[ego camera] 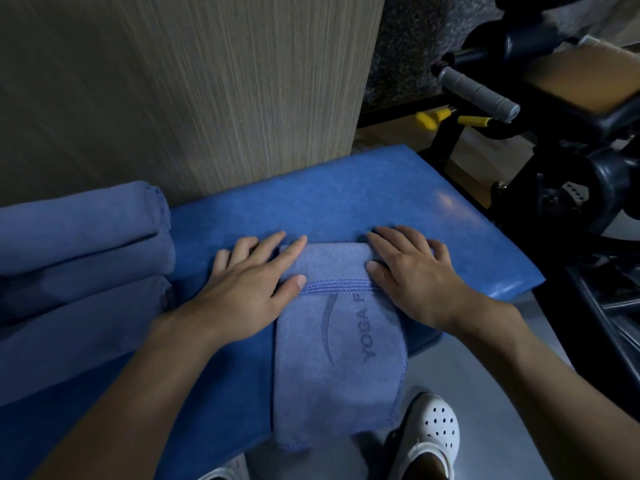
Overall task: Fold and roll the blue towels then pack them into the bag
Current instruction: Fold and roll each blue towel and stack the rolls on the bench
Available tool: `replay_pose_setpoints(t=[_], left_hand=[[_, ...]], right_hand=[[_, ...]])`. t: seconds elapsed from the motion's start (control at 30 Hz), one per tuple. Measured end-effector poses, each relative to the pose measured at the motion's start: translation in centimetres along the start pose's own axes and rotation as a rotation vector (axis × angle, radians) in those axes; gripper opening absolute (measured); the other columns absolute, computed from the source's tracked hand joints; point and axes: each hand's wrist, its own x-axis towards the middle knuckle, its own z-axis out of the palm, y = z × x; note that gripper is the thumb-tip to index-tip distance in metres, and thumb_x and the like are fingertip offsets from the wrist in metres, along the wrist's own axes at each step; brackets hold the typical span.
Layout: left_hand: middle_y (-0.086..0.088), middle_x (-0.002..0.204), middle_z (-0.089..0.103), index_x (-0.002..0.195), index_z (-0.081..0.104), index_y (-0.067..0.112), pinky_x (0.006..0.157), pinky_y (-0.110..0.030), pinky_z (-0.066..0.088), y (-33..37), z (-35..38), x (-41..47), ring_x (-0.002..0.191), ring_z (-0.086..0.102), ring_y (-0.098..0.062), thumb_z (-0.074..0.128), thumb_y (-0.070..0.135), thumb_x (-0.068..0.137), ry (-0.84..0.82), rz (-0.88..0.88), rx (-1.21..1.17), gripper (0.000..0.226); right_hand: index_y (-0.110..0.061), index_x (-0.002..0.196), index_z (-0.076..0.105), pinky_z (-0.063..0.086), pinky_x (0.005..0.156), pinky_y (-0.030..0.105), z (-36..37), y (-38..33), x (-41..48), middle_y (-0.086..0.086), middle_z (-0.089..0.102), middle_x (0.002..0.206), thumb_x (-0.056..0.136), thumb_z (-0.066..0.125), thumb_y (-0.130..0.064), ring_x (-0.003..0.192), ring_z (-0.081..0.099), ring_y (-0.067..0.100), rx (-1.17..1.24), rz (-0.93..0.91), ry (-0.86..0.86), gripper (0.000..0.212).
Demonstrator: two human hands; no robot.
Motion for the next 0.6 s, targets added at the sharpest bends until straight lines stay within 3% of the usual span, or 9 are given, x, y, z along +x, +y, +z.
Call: replay_pose_setpoints(t=[0.1, 0.23, 0.33, 0.47, 0.6], left_hand=[[0.018, 0.159, 0.012, 0.154, 0.009, 0.037, 0.108, -0.033, 0.013, 0.2, -0.2, 0.1, 0.139, 0.01, -0.009, 0.008, 0.078, 0.069, 0.039, -0.046, -0.111, 0.095], [0.013, 0.156, 0.014, 0.15, 0.026, 0.026, 0.11, -0.035, 0.012, 0.4, -0.4, 0.5, 0.14, 0.006, -0.008, 0.015, 0.082, 0.059, 0.049, -0.11, -0.162, 0.107], [0.015, 0.15, 0.021, 0.137, 0.04, 0.032, 0.101, -0.03, 0.013, 0.4, -0.4, 0.6, 0.137, 0.011, -0.007, 0.021, 0.082, 0.056, 0.063, -0.115, -0.22, 0.097], [0.026, 0.122, 0.036, 0.111, 0.041, 0.042, 0.085, -0.024, 0.011, 0.3, -0.8, 0.5, 0.118, 0.023, -0.002, 0.035, 0.078, 0.057, 0.107, -0.092, -0.344, 0.066], [0.023, 0.109, 0.048, 0.104, 0.042, 0.039, 0.086, -0.023, 0.012, 0.0, -1.0, 0.5, 0.114, 0.034, -0.005, 0.056, 0.065, 0.069, 0.079, -0.08, -0.43, 0.046]], right_hand=[[-0.029, 0.148, 0.03, 0.017, 0.112, 0.043, -0.6, 0.4, 0.1, -0.01, 0.033, 0.146, 0.098, 0.031, -0.055, 0.137, 0.021, 0.014, 0.052, 0.002, -0.002, 0.057], [-0.029, 0.148, 0.03, 0.02, 0.107, 0.04, -1.4, 0.8, 0.5, -0.009, 0.04, 0.134, 0.091, 0.053, -0.056, 0.129, 0.029, 0.015, 0.152, 0.007, -0.023, 0.067], [-0.029, 0.139, 0.041, 0.02, 0.106, 0.039, -1.8, 1.0, 0.7, -0.01, 0.043, 0.117, 0.085, 0.06, -0.057, 0.123, 0.031, 0.014, 0.191, 0.024, -0.048, 0.064], [-0.033, 0.106, 0.046, 0.022, 0.102, 0.036, -2.1, 1.1, 0.7, -0.014, 0.049, 0.103, 0.079, 0.069, -0.053, 0.108, 0.039, 0.01, 0.276, 0.003, -0.04, 0.041], [-0.034, 0.112, 0.047, 0.025, 0.103, 0.035, -2.7, 1.3, 0.7, -0.016, 0.058, 0.102, 0.076, 0.077, -0.044, 0.096, 0.052, 0.002, 0.402, 0.016, -0.092, 0.048]])
